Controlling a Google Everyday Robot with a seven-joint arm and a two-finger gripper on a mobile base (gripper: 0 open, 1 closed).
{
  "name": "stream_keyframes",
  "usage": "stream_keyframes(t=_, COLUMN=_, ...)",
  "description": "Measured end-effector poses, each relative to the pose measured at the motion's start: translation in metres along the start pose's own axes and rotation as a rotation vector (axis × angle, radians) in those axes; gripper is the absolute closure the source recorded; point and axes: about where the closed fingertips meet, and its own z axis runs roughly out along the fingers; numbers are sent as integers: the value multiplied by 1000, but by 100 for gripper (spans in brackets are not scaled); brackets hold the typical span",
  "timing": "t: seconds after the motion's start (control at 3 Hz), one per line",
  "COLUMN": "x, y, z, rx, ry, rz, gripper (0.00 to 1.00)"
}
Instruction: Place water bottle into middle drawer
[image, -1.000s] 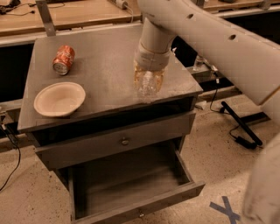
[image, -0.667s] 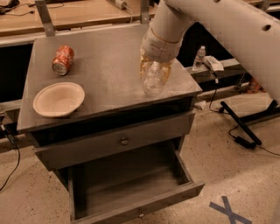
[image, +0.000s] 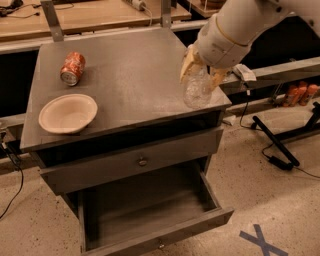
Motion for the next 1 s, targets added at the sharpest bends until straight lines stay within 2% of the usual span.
stream_keyframes(t=0.33, x=-7, y=-20, z=9, rx=99, ry=-18, rz=-106, gripper=100)
stream_keyframes(t=0.67, x=-23, y=-16, z=5, rx=204, ry=31, rz=-214, gripper=100)
stream_keyframes(t=1.0, x=-51, y=-11, z=-9, rx=363, ry=109, rz=-316, gripper=100)
